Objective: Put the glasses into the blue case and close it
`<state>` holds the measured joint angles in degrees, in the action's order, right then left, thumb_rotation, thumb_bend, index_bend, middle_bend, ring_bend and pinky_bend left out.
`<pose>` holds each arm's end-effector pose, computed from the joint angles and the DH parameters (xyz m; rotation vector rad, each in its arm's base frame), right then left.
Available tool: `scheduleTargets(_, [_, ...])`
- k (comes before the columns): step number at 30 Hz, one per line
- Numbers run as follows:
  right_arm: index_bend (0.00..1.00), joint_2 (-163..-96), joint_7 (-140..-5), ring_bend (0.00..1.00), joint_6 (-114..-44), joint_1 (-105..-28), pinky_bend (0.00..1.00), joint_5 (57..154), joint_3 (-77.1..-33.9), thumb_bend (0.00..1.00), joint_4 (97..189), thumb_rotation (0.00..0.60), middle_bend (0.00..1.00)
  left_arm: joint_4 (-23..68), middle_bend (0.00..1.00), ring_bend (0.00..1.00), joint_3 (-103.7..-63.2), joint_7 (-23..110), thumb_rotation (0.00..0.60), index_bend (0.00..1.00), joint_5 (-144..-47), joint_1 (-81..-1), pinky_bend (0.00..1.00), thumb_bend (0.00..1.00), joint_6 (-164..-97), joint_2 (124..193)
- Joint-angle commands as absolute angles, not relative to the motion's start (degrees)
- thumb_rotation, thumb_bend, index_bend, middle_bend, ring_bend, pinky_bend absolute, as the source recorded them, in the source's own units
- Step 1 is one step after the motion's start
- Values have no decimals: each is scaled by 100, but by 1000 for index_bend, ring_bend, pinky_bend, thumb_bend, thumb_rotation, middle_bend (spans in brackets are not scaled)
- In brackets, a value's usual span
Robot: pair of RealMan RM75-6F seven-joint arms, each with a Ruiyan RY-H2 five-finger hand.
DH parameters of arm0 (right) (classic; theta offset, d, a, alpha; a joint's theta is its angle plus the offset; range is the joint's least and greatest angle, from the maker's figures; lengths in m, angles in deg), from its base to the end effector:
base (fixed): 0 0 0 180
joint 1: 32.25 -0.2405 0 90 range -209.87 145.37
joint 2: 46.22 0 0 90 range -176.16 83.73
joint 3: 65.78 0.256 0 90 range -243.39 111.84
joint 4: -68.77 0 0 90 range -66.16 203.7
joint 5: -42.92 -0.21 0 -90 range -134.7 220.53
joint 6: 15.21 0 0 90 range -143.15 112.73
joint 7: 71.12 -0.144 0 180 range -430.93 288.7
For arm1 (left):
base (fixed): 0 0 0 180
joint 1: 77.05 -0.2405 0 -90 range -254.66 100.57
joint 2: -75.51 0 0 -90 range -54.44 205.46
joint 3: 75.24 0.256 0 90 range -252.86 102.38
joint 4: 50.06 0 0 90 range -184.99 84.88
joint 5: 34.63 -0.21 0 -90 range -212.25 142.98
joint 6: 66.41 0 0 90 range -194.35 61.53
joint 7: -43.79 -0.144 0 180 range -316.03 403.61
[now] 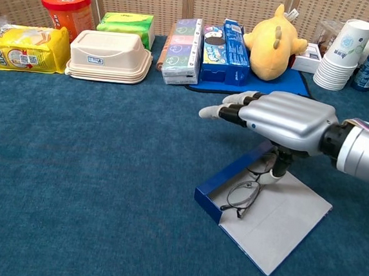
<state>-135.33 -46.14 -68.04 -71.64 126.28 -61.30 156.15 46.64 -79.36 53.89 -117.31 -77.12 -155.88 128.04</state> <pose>-0.1352 -0.2880 -0.0414 2.2029 -0.6075 0.9079 -0.3207 0.1573 0.2326 -1.2188 -0.9187 -0.9282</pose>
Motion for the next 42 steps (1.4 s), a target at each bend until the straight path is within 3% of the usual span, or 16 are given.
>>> scheduleTargets(1, [0, -13467, -4534, 0, -6796, -7143, 31, 12550, -6155, 0, 15696, 600, 134, 4670, 107, 33, -7937, 5381, 584, 164, -11739, -7707, 0, 291, -15585, 12805])
scheduleTargets(28, [0, -13037, -3170, 8, -6993, -6961, 38, 11619, -6427, 0, 16708, 600, 135, 4669, 107, 33, -7964, 5354, 588, 164, -11807, -7624, 0, 292, -15514, 12821])
scheduleTargets(42, [0, -13273, -2587, 11, -6784, -7240, 42, 11180, -6410, 0, 16993, 600, 136, 4601, 107, 32, -7974, 5450, 586, 164, -11771, -7640, 0, 291, -15528, 12816])
